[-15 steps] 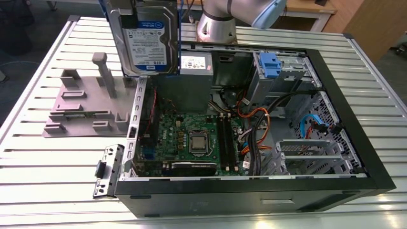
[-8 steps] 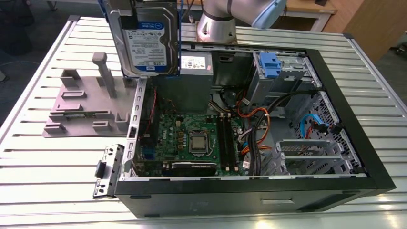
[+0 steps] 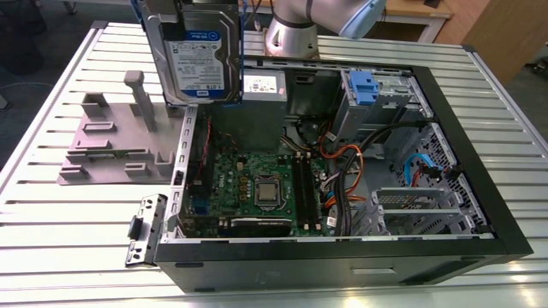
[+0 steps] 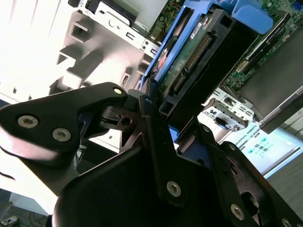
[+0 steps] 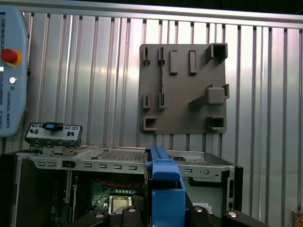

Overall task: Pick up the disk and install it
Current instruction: 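Pick up the disk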

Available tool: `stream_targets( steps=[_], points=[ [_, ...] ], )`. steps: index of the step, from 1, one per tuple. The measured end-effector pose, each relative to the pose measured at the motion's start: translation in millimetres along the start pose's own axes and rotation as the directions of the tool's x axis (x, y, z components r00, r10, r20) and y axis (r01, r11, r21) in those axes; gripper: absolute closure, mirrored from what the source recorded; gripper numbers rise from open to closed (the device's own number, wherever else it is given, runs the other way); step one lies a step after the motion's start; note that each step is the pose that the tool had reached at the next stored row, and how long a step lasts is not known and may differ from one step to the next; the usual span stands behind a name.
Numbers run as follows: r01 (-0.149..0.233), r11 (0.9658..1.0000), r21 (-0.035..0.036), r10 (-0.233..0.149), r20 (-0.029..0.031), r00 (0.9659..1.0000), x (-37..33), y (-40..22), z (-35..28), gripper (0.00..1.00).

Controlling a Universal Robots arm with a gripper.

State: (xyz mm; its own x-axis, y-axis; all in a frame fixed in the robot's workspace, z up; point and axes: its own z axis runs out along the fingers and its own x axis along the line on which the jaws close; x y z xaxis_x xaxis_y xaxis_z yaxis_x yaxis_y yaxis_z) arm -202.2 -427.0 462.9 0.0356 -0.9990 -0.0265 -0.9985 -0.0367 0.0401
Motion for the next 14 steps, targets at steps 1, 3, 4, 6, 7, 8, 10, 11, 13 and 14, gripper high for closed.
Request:
stream_targets(
  steps=[1, 3, 4, 6, 7, 8, 10, 11, 13, 14],
  points=[
    [0.000, 1.0000, 0.0000, 0.000, -0.0001, 1.0000, 0.2, 0.0, 0.0, 0.64],
    [0.000, 1.0000, -0.0001, 0.000, -0.0003, 1.0000, 0.8, 0.0, 0.0, 0.64],
    [0.000, 1.0000, -0.0001, 0.000, -0.0004, 1.0000, 1.1, 0.1, 0.0, 0.64],
    [0.000, 1.0000, -0.0001, 0.000, -0.0006, 1.0000, 1.7, 0.1, -0.1, 0.64],
    [0.000, 1.0000, -0.0001, 0.000, -0.0006, 1.0000, 2.0, 0.1, 0.0, 0.64],
    [0.000, 1.0000, -0.0001, 0.000, -0.0007, 1.0000, 2.2, 0.1, 0.0, 0.64],
    [0.000, 1.0000, 0.0000, 0.000, -0.0009, 1.0000, 2.8, 0.1, 0.0, 0.64],
    [0.000, 1.0000, 0.0000, 0.000, -0.0010, 1.0000, 3.0, 0.1, 0.0, 0.64],
    [0.000, 1.0000, 0.0000, 0.000, -0.0011, 1.0000, 3.6, 0.1, 0.0, 0.64],
    [0.000, 1.0000, -0.0001, 0.000, -0.0013, 1.0000, 3.8, 0.1, 0.0, 0.64]
  ],
)
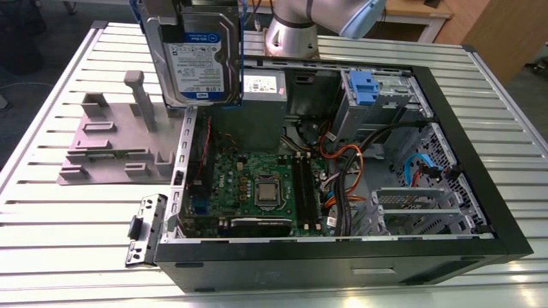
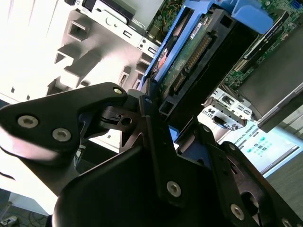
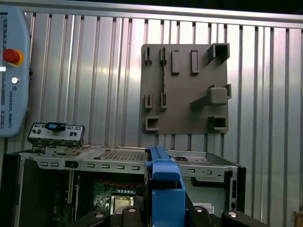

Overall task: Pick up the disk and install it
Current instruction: 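Pick up the disk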

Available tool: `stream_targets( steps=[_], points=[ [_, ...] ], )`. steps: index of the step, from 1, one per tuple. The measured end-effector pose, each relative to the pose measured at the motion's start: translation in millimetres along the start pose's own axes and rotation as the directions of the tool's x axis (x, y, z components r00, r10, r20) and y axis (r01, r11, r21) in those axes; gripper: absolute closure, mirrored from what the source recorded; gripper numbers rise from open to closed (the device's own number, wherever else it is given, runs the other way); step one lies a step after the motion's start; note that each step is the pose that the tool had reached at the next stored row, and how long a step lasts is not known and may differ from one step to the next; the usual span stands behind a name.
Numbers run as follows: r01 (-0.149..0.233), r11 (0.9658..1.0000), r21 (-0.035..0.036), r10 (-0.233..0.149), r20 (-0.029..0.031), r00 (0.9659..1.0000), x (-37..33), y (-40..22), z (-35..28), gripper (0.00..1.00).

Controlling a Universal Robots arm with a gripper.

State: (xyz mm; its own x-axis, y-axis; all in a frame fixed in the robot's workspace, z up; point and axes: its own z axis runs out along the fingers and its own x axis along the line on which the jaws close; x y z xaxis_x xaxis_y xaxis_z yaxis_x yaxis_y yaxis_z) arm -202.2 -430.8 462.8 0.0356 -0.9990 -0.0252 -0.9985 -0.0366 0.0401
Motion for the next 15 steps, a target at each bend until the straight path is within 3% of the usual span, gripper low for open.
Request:
stream_targets(
  steps=[15],
  points=[
    [0.000, 1.0000, 0.0000, 0.000, -0.0010, 1.0000, 3.9, 0.1, 0.1, 0.64]
  ],
)
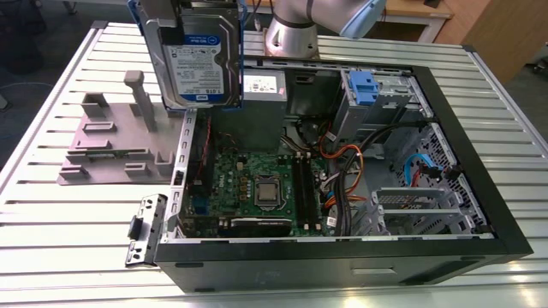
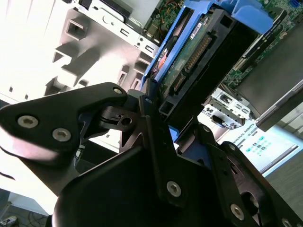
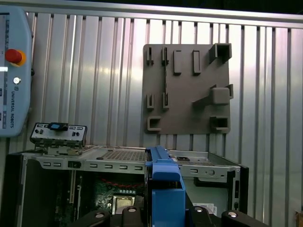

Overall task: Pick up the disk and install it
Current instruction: 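Pick up the disk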

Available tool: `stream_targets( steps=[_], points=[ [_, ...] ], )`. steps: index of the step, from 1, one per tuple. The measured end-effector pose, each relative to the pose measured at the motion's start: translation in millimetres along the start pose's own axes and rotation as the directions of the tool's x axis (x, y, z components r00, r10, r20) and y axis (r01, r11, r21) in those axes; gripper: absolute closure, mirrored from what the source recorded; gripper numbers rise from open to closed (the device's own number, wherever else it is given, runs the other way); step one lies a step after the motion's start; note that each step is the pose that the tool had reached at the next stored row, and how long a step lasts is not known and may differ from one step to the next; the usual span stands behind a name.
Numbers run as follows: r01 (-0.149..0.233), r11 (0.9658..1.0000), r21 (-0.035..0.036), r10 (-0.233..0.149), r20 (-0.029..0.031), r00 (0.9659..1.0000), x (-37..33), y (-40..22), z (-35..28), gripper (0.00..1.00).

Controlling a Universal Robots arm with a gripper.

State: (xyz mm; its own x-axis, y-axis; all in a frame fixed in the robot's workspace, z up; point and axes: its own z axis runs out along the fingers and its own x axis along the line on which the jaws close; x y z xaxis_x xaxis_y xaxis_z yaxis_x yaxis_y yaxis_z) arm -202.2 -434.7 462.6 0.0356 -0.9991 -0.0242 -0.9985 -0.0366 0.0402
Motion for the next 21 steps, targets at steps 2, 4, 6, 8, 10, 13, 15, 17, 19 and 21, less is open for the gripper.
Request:
stream_targets(
  steps=[2, 4, 6, 8, 10, 13, 15, 17, 19, 21],
  points=[
    [0.000, 1.0000, 0.0000, 0.000, -0.0001, 1.0000, 0.6, 0.0, 0.0, 0.64],
    [0.000, 1.0000, -0.0001, 0.000, -0.0003, 1.0000, 1.2, 0.1, 0.0, 0.64],
    [0.000, 1.0000, 0.0000, 0.000, -0.0003, 1.0000, 1.9, 0.1, 0.0, 0.64],
    [0.000, 1.0000, 0.0000, 0.000, -0.0004, 1.0000, 2.6, 0.1, 0.0, 0.64],
    [0.000, 1.0000, 0.0000, 0.000, -0.0005, 1.0000, 3.2, 0.1, 0.0, 0.64],
    [0.000, 1.0000, 0.0000, 0.000, -0.0008, 1.0000, 4.9, 0.2, 0.0, 0.64],
    [0.000, 1.0000, 0.0000, 0.000, -0.0010, 1.0000, 5.5, 0.2, 0.0, 0.64],
    [0.000, 1.0000, 0.0000, 0.000, -0.0011, 1.0000, 6.0, 0.2, 0.0, 0.64],
    [0.000, 1.0000, 0.0000, 0.000, -0.0013, 1.0000, 6.6, 0.3, 0.1, 0.64],
    [0.000, 1.0000, -0.0001, 0.000, -0.0015, 1.0000, 7.1, 0.3, 0.0, 0.64]
  ],
)
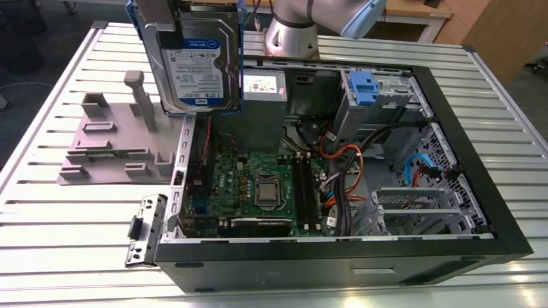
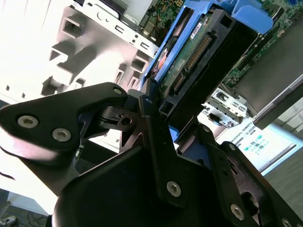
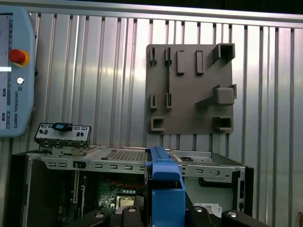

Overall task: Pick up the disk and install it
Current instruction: 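Pick up the disk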

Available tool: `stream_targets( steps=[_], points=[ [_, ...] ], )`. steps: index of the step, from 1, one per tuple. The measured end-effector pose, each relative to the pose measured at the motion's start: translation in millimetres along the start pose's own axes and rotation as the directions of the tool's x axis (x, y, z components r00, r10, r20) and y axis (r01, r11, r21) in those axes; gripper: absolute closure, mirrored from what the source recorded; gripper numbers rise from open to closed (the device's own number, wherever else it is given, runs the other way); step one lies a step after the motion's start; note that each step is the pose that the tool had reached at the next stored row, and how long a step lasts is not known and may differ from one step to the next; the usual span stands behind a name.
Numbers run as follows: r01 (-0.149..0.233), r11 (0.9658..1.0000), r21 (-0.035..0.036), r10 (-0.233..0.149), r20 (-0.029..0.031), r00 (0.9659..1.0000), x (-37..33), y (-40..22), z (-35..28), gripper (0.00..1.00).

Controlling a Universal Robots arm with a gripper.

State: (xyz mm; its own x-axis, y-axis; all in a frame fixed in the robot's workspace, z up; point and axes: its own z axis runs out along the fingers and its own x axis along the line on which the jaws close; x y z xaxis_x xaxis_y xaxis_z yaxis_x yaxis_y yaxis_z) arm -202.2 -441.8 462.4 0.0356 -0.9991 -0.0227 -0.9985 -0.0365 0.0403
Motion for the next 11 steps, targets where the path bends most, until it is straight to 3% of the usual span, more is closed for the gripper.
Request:
stream_targets(
  steps=[11],
  points=[
    [0.000, 1.0000, 0.0000, 0.000, -0.0009, 1.0000, 3.4, 0.1, 0.0, 0.64]
  ],
)
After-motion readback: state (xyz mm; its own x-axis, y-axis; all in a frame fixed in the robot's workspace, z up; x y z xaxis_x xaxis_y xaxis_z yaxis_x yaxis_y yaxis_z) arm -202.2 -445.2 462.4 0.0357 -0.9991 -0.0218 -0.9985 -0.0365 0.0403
